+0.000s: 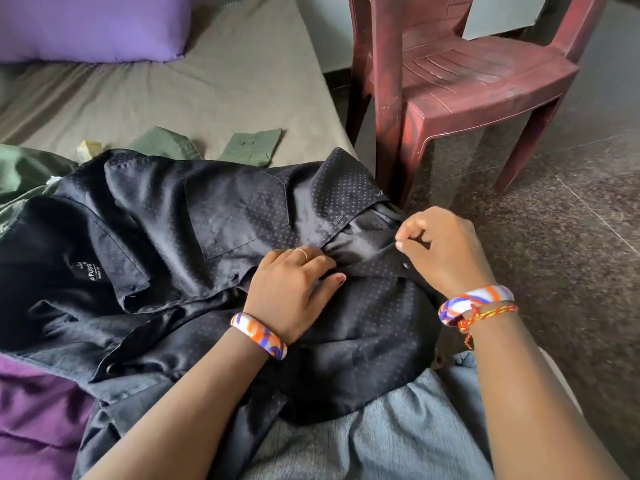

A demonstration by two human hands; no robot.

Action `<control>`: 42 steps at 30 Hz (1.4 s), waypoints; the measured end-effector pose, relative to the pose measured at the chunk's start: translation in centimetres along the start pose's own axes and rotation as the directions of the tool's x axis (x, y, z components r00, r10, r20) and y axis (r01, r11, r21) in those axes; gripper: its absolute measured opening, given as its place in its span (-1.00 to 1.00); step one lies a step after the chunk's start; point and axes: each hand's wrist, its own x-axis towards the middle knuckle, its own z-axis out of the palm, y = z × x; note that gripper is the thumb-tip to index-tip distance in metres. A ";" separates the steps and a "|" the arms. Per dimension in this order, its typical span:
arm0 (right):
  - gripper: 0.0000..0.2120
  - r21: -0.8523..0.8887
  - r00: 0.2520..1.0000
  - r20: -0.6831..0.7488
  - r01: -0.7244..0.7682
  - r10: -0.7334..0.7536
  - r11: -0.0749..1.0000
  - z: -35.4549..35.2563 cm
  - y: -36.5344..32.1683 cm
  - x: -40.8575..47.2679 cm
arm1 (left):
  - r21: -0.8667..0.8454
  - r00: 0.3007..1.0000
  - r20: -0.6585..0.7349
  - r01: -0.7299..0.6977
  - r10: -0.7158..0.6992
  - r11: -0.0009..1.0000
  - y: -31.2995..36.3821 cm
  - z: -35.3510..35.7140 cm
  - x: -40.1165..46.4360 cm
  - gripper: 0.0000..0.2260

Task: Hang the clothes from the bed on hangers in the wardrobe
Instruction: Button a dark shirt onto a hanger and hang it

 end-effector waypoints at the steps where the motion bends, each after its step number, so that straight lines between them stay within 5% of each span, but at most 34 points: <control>1: -0.93 0.051 0.994 0.100 -0.039 0.034 0.998 0.0 0.0 -0.1 | -0.005 1.000 -0.030 -0.006 0.006 1.000 -0.1 0.1 0.0 -0.70; 4: -0.92 0.223 0.936 0.352 -0.119 0.034 0.968 -0.1 0.1 -0.3 | -0.014 0.986 -0.160 -0.057 0.054 0.998 -0.2 0.1 -0.2 -0.81; 10: -0.64 0.520 0.818 0.548 -0.167 -0.177 0.838 -1.4 0.1 -0.5 | -0.296 0.889 -0.455 -0.097 -0.051 0.950 1.9 -2.6 1.3 -0.89; 16: -0.88 0.264 0.882 0.459 -0.020 -0.107 0.964 -0.4 0.6 -0.3 | -0.265 0.910 -0.411 -0.064 -0.053 0.962 1.4 -4.0 1.8 -0.96; 20: -0.85 0.429 0.954 0.289 -0.052 -0.083 0.902 0.0 1.1 -0.2 | -0.199 0.922 -0.382 -0.018 -0.060 0.980 0.6 -4.5 1.4 -0.89; 23: -0.82 0.525 0.928 0.361 -0.120 -0.093 0.843 0.0 0.7 -0.2 | -0.206 0.928 -0.365 -0.005 -0.072 0.978 0.6 -4.6 1.5 -0.82; 26: -0.75 0.263 0.903 0.420 -0.023 -0.093 0.965 0.9 -0.2 -0.6 | -0.184 0.935 -0.351 -0.015 -0.051 0.983 1.2 -4.6 2.0 -0.82; 28: -0.89 0.100 0.969 0.243 0.022 -0.046 0.995 0.7 -0.4 -0.4 | -0.108 0.940 -0.341 -0.015 -0.023 0.994 1.2 -4.8 2.4 -0.82; 31: -0.91 0.021 0.986 -0.059 -0.152 0.153 0.988 -1.2 0.9 0.1 | -0.048 0.957 -0.287 -0.051 0.035 0.998 1.1 -4.9 2.8 -0.82; 34: -0.89 -0.013 0.896 -0.365 -0.275 0.252 0.961 -4.4 2.3 0.4 | -0.008 0.955 -0.290 -0.073 0.067 0.997 1.5 -4.9 3.2 -0.81; 37: -0.78 0.118 0.727 -0.633 -0.249 0.266 0.961 -6.0 2.7 1.7 | -0.053 0.942 -0.333 -0.049 0.029 0.997 1.6 -4.8 4.6 -0.79; 39: -0.71 0.039 0.745 -0.603 -0.331 0.287 0.943 -5.7 3.5 4.1 | -0.016 0.976 -0.217 -0.022 0.018 1.000 1.6 -4.6 6.4 -0.71; 41: -0.63 -0.210 0.859 -0.318 -0.477 0.401 0.854 -4.5 4.0 5.8 | 0.184 0.992 0.102 0.056 -0.076 0.981 1.6 -4.2 7.9 -0.63; 42: -0.54 -0.298 0.855 -0.177 -0.518 0.487 0.801 -3.9 3.9 6.0 | 0.254 0.970 0.199 0.090 -0.143 0.963 1.2 -4.0 8.3 -0.63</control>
